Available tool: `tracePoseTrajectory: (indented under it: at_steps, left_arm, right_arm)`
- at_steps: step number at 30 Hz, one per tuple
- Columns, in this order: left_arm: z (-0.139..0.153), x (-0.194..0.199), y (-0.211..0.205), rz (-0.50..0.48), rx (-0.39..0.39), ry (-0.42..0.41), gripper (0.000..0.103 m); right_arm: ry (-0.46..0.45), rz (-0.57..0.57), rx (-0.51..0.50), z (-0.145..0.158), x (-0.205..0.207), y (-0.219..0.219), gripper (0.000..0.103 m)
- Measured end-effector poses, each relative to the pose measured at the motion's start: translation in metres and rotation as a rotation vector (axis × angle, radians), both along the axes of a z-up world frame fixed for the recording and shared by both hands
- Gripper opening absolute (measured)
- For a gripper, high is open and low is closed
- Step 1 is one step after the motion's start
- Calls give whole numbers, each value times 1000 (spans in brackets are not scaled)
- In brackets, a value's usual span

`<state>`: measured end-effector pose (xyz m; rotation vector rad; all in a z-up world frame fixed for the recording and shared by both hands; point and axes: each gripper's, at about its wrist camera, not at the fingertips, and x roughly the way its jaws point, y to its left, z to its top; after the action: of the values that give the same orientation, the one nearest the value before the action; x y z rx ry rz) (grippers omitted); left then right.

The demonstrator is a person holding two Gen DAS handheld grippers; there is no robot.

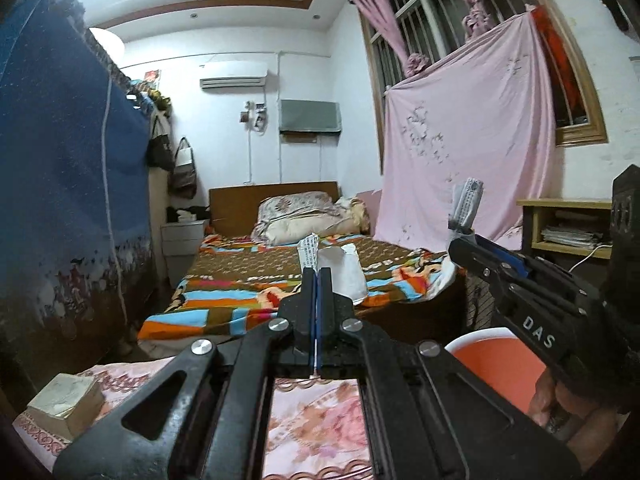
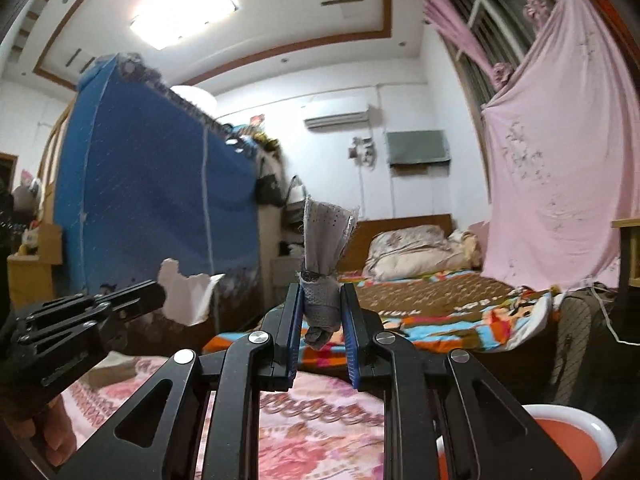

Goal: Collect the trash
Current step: 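Lift the cloth bundle with the right tool while the left tool carries the paper toward the basin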

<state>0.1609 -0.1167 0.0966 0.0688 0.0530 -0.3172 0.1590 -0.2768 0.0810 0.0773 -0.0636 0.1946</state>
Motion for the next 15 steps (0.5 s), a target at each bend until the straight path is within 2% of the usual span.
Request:
tracePoseTrajectory:
  at_steps: [15]
  left_arm:
    - [4, -11, -48, -140, 1, -9, 0]
  right_arm:
    - [-60, -170, 106, 8, -24, -54, 18]
